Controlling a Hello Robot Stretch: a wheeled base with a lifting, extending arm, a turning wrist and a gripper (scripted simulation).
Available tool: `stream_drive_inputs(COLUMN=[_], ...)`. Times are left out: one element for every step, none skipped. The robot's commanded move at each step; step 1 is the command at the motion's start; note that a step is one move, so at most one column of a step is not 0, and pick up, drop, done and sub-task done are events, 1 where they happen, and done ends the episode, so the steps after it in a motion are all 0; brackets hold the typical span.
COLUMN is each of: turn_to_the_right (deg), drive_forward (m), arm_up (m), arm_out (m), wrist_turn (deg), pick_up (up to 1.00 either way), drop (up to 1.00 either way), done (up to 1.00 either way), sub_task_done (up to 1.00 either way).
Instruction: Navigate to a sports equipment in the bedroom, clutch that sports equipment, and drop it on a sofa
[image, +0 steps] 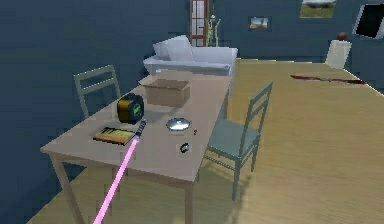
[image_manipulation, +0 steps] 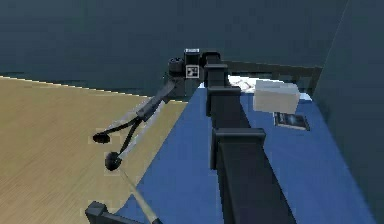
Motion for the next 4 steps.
stream_drive_inputs(turn_to_the_right=[0.0,0.0,27.0,0.0], drive_forward=[0.00,0.00,0.00,1.00], arm_up=[0.00,0.00,0.00,0.00], arm_out=[0.00,-0.36,0.00,0.00], wrist_turn=[-3.0,0.0,0.0,0.0], pick_up=[0.00,0.00,0.00,0.00], drop=[0.00,0.00,0.00,0.00], done=[0.00,0.00,0.00,0.00], sub_task_done=[0.00,0.00,0.00,0.00])
